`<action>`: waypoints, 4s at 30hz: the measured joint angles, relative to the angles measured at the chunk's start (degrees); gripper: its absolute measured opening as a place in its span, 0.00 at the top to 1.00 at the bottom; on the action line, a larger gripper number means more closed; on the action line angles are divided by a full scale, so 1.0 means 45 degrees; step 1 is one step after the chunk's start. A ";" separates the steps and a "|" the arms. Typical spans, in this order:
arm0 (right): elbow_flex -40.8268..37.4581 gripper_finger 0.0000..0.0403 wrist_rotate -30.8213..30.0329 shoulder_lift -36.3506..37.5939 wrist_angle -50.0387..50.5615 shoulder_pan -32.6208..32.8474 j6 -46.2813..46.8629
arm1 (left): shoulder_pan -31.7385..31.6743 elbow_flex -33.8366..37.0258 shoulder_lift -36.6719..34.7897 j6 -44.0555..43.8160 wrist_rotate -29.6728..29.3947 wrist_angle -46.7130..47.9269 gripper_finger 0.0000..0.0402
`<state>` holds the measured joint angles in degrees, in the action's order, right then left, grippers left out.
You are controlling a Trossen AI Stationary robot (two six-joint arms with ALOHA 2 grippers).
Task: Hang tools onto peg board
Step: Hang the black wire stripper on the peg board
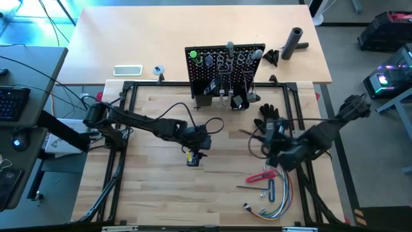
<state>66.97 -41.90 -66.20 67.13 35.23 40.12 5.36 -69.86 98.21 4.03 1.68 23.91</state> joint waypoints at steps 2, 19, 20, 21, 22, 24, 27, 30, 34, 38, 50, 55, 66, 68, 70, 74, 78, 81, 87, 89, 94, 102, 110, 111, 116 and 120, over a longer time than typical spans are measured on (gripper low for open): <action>-0.0508 0.95 -0.0460 0.0748 -0.0244 0.0116 0.0014 | -0.0075 0.0568 0.0003 -0.0231 0.0168 -0.0503 0.49; -0.9104 0.95 -0.3288 0.8644 -1.0346 -0.0710 -0.5326 | -0.0189 0.2922 0.0005 -0.1216 0.1400 -0.5396 0.49; -0.9513 0.95 -0.3137 0.9026 -1.0882 -0.0947 -0.5676 | -0.0193 0.2938 0.0005 -0.1216 0.1476 -0.5607 0.49; -0.9853 0.95 -0.2915 0.9367 -1.1344 -0.1212 -0.5987 | -0.0189 0.2941 0.0005 -0.1213 0.1481 -0.5785 0.49; -1.0164 0.95 -0.2690 0.9683 -1.1707 -0.1484 -0.6269 | -0.0189 0.2941 0.0005 -0.1210 0.1492 -0.5983 0.49; -1.0554 0.95 -0.2097 1.0149 -1.2158 -0.2090 -0.6711 | -0.0189 0.2941 0.0005 -0.1204 0.1518 -0.6318 0.49; -1.0820 0.95 -0.1100 1.0561 -1.2681 -0.3112 -0.7395 | -0.0189 0.2941 0.0010 -0.1108 0.1599 -0.6503 0.49; -1.0916 0.95 0.0041 1.0577 -1.3353 -0.4264 -0.8206 | -0.0189 0.2944 0.0010 -0.1101 0.1611 -0.6800 0.49; -1.0921 0.95 0.1823 1.0488 -1.3906 -0.5958 -0.8958 | -0.0189 0.2944 0.0010 -0.1099 0.1611 -0.7017 0.49; -1.0921 0.95 0.3651 1.0483 -1.3922 -0.7761 -0.9248 | -0.0189 0.2944 0.0015 -0.1101 0.1611 -0.7011 0.49; -1.0921 0.95 0.8846 0.9539 -1.4719 -1.2415 -0.9691 | -0.0169 0.2946 0.0015 -0.1111 0.1606 -0.7002 0.49; -1.0921 0.95 1.0867 0.8561 -1.6036 -1.3603 -0.9782 | -0.0169 0.2946 0.0015 -0.1106 0.1605 -0.6989 0.49; -1.0921 0.95 1.3240 0.5312 -1.9176 -1.4842 -0.9360 | -0.0155 0.2946 0.0015 -0.0975 0.1597 -0.6945 0.49; -1.0921 0.95 1.3313 0.4910 -1.9905 -1.4963 -0.9352 | -0.0143 0.2946 0.0015 -0.0975 0.1597 -0.6904 0.49; -1.0921 0.95 1.3442 0.4600 -2.0460 -1.5135 -0.9335 | -0.0107 0.2946 0.0015 -0.0975 0.1597 -0.6827 0.49; -1.0921 0.95 1.3933 0.4056 -2.0776 -1.5620 -0.8961 | -0.0072 0.2946 0.0015 -0.0975 0.1592 -0.6708 0.49; -1.0921 0.95 1.4385 0.3443 -2.0986 -1.5951 -0.8841 | -0.0072 0.2946 0.0015 -0.0881 0.1594 -0.6699 0.49; -1.0921 0.95 1.4558 0.3125 -2.1493 -1.6036 -0.8681 | -0.0072 0.2946 0.0015 -0.0854 0.1577 -0.6701 0.49; -1.0921 0.95 1.4765 0.2950 -2.1929 -1.6464 -0.8682 | -0.0036 0.2950 0.0015 -0.0858 0.1577 -0.6614 0.49; -1.0921 0.95 1.4992 0.2950 -2.1856 -1.6710 -0.8680 | -0.0019 0.2951 0.0015 -0.0853 0.1577 -0.6555 0.49; -1.0921 0.95 1.5332 0.2950 -2.1819 -1.7094 -0.8586 | -0.0019 0.2951 0.0015 -0.0848 0.1577 -0.6580 0.49; -1.0897 0.95 1.5460 0.2290 -2.2074 -1.7292 -0.8572 | -0.0019 0.2951 0.0015 -0.0844 0.1577 -0.6628 0.49; -1.0897 0.95 1.5380 0.1082 -2.3610 -1.7356 -0.8253 | -0.0009 0.2951 0.0015 -0.0901 0.1582 -0.6612 0.49; -1.0897 0.94 1.5351 0.1004 -2.3681 -1.7373 -0.8253 | -0.0009 0.2951 0.0015 -0.0946 0.1581 -0.6593 0.49; -1.0897 0.94 1.5324 0.0788 -2.4008 -1.7420 -0.8227 | -0.0009 0.2951 0.0015 -0.0955 0.1587 -0.6535 0.49; -1.0897 0.94 1.5012 0.0798 -2.4042 -1.7420 -0.8204 | -0.0014 0.2951 0.0016 -0.0950 0.1582 -0.6540 0.49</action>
<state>17.93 25.66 -62.61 -41.06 -43.16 3.20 5.30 -56.58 98.29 -0.25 8.80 -5.52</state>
